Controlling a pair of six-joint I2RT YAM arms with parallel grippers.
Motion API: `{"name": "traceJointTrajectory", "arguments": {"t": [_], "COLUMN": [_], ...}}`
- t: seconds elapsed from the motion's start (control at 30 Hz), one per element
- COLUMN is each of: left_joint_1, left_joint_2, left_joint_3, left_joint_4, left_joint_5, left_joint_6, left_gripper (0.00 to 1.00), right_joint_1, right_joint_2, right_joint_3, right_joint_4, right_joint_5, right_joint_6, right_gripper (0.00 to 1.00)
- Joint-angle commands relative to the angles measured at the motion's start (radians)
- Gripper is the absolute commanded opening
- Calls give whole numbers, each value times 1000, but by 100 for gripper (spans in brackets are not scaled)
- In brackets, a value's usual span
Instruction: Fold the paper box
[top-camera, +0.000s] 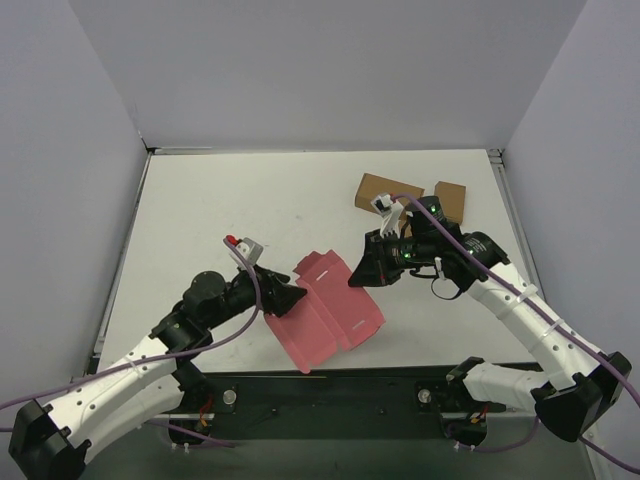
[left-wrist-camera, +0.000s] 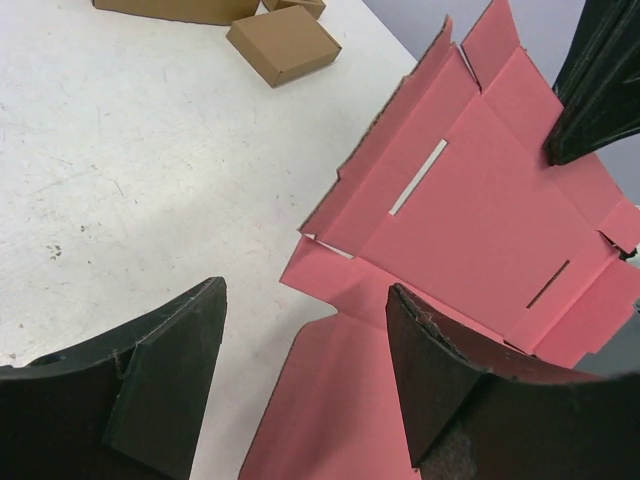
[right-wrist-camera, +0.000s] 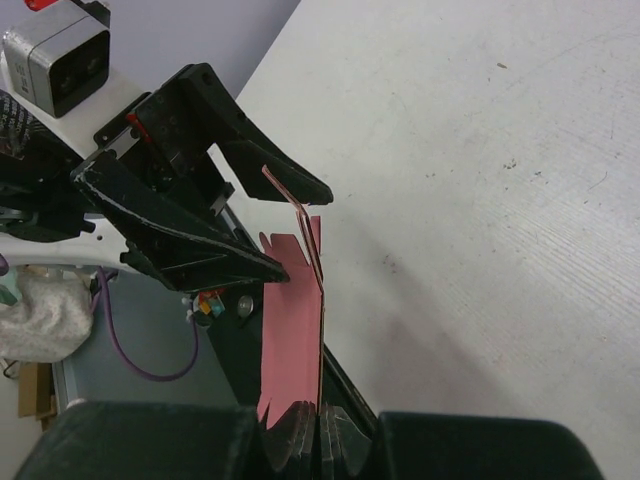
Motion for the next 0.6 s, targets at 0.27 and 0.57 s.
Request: {"name": "traceJointTrajectory", "arguments": {"t": [0.27, 0.57], "left_joint_1": [9, 7], "left_joint_2": [68, 107], "left_joint_3": [65, 42], "left_joint_4": [71, 167], "left_joint_5": [27, 87], "left_joint_6": [43, 39], "left_gripper": [58, 45], "right_joint_1": [-6, -6], "right_joint_2": [-13, 9], "right_joint_3": [35, 37], "right_joint_4": [5, 6], "right_joint_5": [-31, -23], "right_joint_6": [8, 8], "right_gripper": [0, 0]}}
